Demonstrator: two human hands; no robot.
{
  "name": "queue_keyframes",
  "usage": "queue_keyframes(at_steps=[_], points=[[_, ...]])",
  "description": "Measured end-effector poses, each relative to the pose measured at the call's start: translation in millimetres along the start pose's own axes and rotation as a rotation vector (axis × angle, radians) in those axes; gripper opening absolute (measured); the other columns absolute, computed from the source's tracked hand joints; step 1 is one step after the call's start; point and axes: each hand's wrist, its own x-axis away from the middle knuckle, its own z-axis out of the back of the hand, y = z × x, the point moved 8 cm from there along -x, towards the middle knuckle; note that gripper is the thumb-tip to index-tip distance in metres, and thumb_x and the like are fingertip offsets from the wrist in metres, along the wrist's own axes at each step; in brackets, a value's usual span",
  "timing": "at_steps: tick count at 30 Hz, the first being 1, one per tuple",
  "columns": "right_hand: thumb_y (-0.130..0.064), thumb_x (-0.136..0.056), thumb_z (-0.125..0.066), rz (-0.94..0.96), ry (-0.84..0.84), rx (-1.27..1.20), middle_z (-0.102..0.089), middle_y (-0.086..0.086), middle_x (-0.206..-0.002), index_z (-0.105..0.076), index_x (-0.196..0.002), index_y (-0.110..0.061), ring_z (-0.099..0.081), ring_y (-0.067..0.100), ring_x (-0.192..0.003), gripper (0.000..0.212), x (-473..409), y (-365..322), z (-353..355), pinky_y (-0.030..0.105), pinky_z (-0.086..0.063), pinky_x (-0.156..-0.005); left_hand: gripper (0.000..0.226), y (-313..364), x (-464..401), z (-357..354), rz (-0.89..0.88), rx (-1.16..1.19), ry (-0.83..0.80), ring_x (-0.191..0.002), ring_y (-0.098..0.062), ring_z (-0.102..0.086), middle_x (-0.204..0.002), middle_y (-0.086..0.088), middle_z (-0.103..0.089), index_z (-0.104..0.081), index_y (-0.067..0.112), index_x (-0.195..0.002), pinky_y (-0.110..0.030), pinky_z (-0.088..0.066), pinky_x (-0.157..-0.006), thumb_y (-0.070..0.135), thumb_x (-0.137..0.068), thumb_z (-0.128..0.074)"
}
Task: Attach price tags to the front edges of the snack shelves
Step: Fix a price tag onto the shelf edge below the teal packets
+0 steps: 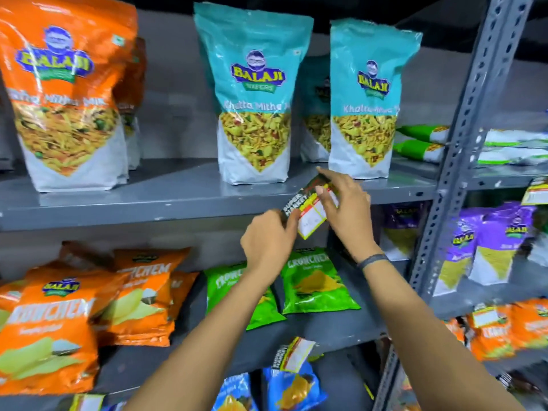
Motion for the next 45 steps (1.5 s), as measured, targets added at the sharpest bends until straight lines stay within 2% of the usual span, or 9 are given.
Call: queue_keyframes(at_steps=[3, 9, 13, 17, 20, 25, 33, 39, 45], points=[[-0.037, -0.083, -0.057, -0.002, -0.025, -0.094, -0.069, 0.008, -0.100, -0.062, -0.108, -0.023, -0.061, 0.028, -0.097, 0.029, -15.8, 6.6, -2.8, 0.048, -0.049, -0.081, 0.043, 8.7, 0.1, -0.3, 0.024, -0.001, 0.062, -0.094, -0.041, -0.062, -0.093, -0.021, -0.069, -0.058, 0.011, -0.074, -0.037, -0.043, -0.066, 0.046, -0.093, -0.041], [-0.032, -0.081, -0.069, -0.132, -0.244, -0.133, -0.072, 0.004, -0.104, -0.068, -0.101, -0.022, -0.062, 0.021, -0.097, 0.022, -47.3, 20.6, -23.3, 0.034, -0.048, -0.076, 0.042, 49.7, 5.5, 17.4, -0.096, -0.179, 0.162, -0.096, -0.041, -0.060, -0.097, -0.020, -0.068, -0.061, 0.011, -0.085, -0.040, -0.047, -0.071, 0.043, -0.095, -0.036], [-0.023, -0.077, -0.074, -0.161, -0.200, -0.331, -0.062, -0.002, -0.066, -0.066, -0.077, -0.020, -0.054, 0.009, -0.062, 0.008, -43.0, 33.4, -7.6, 0.025, -0.041, -0.061, 0.036, 55.5, 5.4, 34.1, -0.264, -0.285, 0.376, -0.090, -0.038, -0.059, -0.084, -0.017, -0.066, -0.064, 0.012, -0.078, -0.038, -0.042, -0.061, 0.041, -0.092, -0.047], [-0.028, -0.069, -0.079, -0.088, -0.203, -0.319, -0.063, -0.007, -0.065, -0.059, -0.066, -0.028, -0.056, 0.006, -0.061, 0.021, -11.4, 39.5, 6.3, 0.030, -0.050, -0.067, 0.025, 36.6, 8.4, 31.6, -0.319, -0.227, 0.458, -0.095, -0.030, -0.048, -0.092, -0.006, -0.061, -0.063, 0.018, -0.071, -0.038, -0.037, -0.075, 0.041, -0.081, -0.061], [-0.042, -0.066, -0.075, -0.011, -0.193, -0.234, -0.068, -0.005, -0.065, -0.062, -0.067, -0.028, -0.062, 0.013, -0.066, 0.019, 2.8, 41.8, 5.9, 0.048, -0.049, -0.079, 0.023, 23.6, 11.4, 16.2, -0.301, -0.219, 0.411, -0.107, -0.021, -0.038, -0.111, -0.003, -0.057, -0.063, 0.022, -0.069, -0.037, -0.030, -0.085, 0.044, -0.076, -0.063], [-0.036, -0.067, -0.079, 0.025, -0.133, -0.133, -0.061, -0.007, -0.063, -0.064, -0.069, -0.022, -0.058, 0.017, -0.070, 0.020, 5.8, 38.4, 7.2, 0.036, -0.031, -0.078, 0.021, 20.4, 7.1, 9.7, -0.317, -0.280, 0.437, -0.109, -0.022, -0.039, -0.113, -0.005, -0.059, -0.064, 0.018, -0.067, -0.039, -0.029, -0.088, 0.037, -0.073, -0.071], [-0.035, -0.070, -0.074, -0.033, -0.095, -0.301, -0.067, -0.004, -0.064, -0.060, -0.066, -0.026, -0.061, 0.015, -0.062, 0.017, 0.3, 42.7, 7.9, 0.055, -0.049, -0.077, 0.022, 28.8, -0.3, 16.5, -0.383, -0.296, 0.445, -0.097, -0.025, -0.049, -0.099, -0.001, -0.061, -0.060, 0.019, -0.068, -0.036, -0.029, -0.080, 0.039, -0.078, -0.064], [-0.033, -0.070, -0.077, -0.060, -0.026, -0.218, -0.059, -0.007, -0.057, -0.063, -0.070, -0.021, -0.059, 0.015, -0.056, 0.018, -4.0, 40.8, 8.7, 0.051, -0.051, -0.074, 0.050, 41.0, -20.4, 16.4, -0.277, -0.419, 0.508, -0.090, -0.029, -0.051, -0.087, -0.004, -0.060, -0.057, 0.017, -0.066, -0.039, -0.028, -0.074, 0.067, -0.068, -0.057], [-0.034, -0.075, -0.074, -0.036, 0.078, -0.275, -0.063, -0.002, -0.071, -0.061, -0.090, -0.020, -0.060, 0.019, -0.063, 0.024, 6.5, 41.1, 13.8, 0.047, -0.050, -0.077, 0.055, 42.8, -19.9, 18.4, -0.244, -0.371, 0.557, -0.091, -0.030, -0.052, -0.088, -0.007, -0.061, -0.054, 0.017, -0.077, -0.040, -0.030, -0.075, 0.070, -0.065, -0.059]])
